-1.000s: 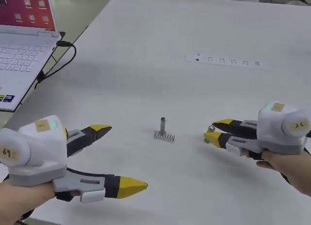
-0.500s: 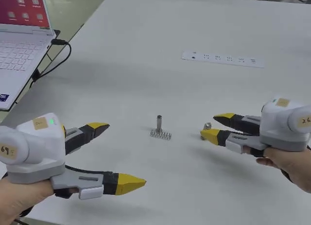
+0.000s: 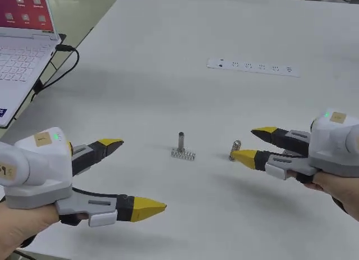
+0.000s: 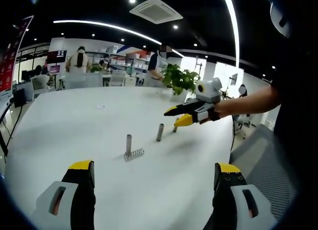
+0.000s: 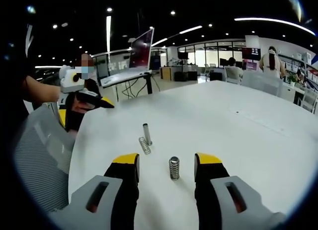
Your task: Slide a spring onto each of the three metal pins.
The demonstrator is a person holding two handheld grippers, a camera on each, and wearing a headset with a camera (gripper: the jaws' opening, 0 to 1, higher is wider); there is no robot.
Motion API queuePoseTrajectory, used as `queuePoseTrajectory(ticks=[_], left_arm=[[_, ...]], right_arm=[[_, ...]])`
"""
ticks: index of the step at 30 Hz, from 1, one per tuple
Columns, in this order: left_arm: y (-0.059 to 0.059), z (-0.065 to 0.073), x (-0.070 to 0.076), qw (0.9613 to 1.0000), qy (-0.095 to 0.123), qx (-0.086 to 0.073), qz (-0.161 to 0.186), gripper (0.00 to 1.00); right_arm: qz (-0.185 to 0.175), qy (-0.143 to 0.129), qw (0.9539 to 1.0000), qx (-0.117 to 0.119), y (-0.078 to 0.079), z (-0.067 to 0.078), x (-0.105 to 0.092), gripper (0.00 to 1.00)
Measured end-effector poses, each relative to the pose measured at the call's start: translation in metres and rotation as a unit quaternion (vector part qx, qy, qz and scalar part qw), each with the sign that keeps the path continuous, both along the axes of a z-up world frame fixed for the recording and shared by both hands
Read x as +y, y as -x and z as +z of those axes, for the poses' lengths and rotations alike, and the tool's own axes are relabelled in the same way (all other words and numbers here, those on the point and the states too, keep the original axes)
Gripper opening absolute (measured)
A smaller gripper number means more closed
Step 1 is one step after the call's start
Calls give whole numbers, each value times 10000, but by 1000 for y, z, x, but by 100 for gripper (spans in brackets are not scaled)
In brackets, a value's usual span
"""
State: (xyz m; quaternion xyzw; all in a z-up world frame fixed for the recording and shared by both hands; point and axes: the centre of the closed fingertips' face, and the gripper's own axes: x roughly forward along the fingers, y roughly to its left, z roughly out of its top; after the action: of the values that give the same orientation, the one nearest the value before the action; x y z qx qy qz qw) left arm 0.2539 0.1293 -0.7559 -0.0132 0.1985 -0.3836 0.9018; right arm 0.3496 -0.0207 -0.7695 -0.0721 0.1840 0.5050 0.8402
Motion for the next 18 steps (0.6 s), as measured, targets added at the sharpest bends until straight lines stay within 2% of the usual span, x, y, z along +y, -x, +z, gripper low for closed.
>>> queuePoseTrajectory(ticks=[3, 8, 18], left_arm=[[0, 1, 0, 10000, 14, -4, 9, 98], [0, 1, 0, 10000, 12, 3, 12, 98], [-2, 3, 1, 10000, 29, -3, 29, 98]], right_arm=[[18, -38, 10000, -23, 7, 6, -1, 43], [149, 104, 9998, -68, 15, 3, -4, 40], [262, 83, 9996, -95, 27, 4, -6, 37]])
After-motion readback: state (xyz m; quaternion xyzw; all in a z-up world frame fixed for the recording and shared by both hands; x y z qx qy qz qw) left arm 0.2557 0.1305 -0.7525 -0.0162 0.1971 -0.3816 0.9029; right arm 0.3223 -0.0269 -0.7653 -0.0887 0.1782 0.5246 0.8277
